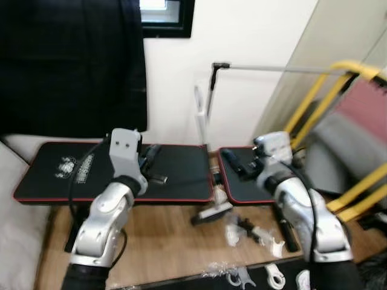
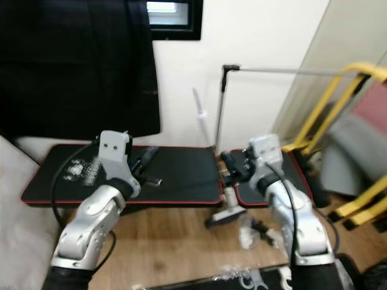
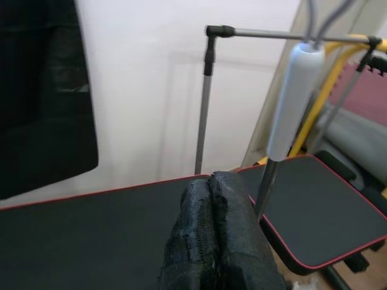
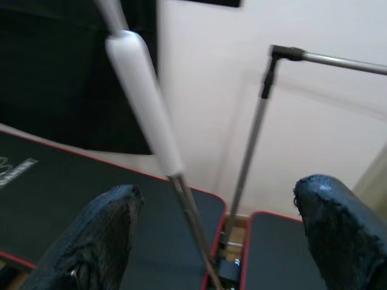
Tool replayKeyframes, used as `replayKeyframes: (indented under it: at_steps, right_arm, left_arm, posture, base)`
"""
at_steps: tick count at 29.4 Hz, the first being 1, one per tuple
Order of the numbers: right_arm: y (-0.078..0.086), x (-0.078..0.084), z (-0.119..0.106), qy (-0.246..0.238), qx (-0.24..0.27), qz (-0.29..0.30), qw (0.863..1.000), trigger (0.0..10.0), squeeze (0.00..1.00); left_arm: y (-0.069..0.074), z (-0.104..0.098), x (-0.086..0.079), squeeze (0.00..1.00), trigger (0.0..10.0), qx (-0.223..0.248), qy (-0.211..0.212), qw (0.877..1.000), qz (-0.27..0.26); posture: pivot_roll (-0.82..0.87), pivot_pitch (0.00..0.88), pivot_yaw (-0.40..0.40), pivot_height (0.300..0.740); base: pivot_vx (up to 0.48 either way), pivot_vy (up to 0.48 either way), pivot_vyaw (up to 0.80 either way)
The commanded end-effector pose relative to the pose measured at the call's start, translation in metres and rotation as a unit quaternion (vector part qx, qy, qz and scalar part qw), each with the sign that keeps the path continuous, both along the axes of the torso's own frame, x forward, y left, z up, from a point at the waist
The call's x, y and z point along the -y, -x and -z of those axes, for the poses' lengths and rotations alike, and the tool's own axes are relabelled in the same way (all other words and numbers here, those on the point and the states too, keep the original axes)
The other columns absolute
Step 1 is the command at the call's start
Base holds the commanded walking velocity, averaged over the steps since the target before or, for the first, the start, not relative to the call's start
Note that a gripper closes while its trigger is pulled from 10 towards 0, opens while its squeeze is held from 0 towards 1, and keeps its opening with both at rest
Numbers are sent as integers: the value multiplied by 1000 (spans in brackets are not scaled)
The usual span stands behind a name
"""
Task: Sweep floor
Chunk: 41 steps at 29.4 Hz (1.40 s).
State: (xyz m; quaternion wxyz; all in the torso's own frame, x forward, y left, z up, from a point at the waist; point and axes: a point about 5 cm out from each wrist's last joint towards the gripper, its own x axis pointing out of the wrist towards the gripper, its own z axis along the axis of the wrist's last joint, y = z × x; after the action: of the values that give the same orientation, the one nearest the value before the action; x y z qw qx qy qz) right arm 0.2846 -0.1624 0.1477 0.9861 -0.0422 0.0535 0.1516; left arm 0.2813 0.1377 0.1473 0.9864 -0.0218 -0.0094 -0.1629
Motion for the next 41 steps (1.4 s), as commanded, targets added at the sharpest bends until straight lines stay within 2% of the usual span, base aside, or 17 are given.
replayKeyframes:
  at_steps: [1, 19, 24, 28, 31, 41]
  right_arm:
    - [2, 8, 2, 4, -8, 18, 1000, 10000, 0]
    - [0, 7, 3, 10, -9, 28, 1000, 10000, 0]
    - [-1, 15, -4, -1, 10, 37, 999, 10000, 0]
    - [-2, 17, -7, 20, 16, 34, 999, 10000, 0]
    - [-2, 17, -10, 9, 24, 33, 999, 10000, 0]
    - [3, 14, -5, 24, 5, 7, 1000, 10000, 0]
  left_arm:
    - [0, 3, 7, 0, 10000, -8, -4, 1000, 9]
    - [-2, 3, 4, 0, 10000, -11, -7, 1000, 8]
    - [1, 2, 4, 0, 10000, -10, -5, 1000, 14]
    - [1, 2, 4, 0, 10000, -10, -6, 1000, 14]
    - [3, 2, 3, 0, 10000, -12, -6, 1000, 15]
    - [7, 2, 3, 0, 10000, -16, -7, 1000, 21]
  posture:
    - [-157, 31, -143, 740]
    - [-159, 32, -141, 740]
    - [-150, 40, -141, 740]
    - [-148, 45, -142, 740]
    - [-148, 53, -140, 740]
    - [-143, 76, -134, 740]
  base:
    - [0, 0, 0]
    - [0, 0, 0]
    - [268, 0, 480]
    - [274, 0, 200]
    - [276, 0, 533]
    - [276, 0, 0]
